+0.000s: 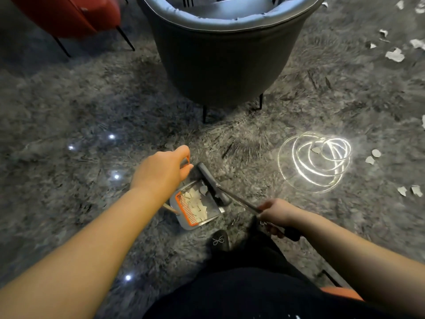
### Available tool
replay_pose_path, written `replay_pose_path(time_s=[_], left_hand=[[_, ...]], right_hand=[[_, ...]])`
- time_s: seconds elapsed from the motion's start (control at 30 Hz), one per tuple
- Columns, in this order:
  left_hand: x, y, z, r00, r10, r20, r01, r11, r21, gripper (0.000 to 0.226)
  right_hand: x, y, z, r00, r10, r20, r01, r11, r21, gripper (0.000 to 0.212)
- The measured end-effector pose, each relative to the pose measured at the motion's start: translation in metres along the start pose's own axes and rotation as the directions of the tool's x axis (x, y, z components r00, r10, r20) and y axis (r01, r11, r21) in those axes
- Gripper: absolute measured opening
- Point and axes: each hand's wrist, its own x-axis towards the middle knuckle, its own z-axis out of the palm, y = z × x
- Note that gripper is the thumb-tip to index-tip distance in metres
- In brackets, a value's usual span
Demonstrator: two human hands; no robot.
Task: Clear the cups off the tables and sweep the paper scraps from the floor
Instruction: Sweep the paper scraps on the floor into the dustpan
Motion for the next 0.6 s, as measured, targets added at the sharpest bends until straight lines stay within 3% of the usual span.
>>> replay_pose_path(time_s=[0.13, 0.3, 0.6], left_hand=[[-0.002, -0.005, -0.003, 1.000, -0.002, 0.001, 0.002, 0.999, -0.039, 0.019], [-0.005, -0.011, -0.009, 1.000, 0.004, -0.019, -0.005, 0.998, -0.068, 0.019], [0.025, 0.017, -0.018, 0.994, 0.090, -0.068, -0.099, 0.986, -0.133, 0.019]], right_hand=[[-0.013, -0.001, 0.008, 0.998, 0.006, 0.059, -0.016, 0.984, 0.177, 0.029], [-0.025, 0.003, 0.010, 0.999, -0.016, 0.039, 0.006, 0.969, 0.247, 0.023], [-0.036, 0.021, -0.013, 0.982, -0.025, -0.185, 0.062, 0.978, 0.200, 0.023]])
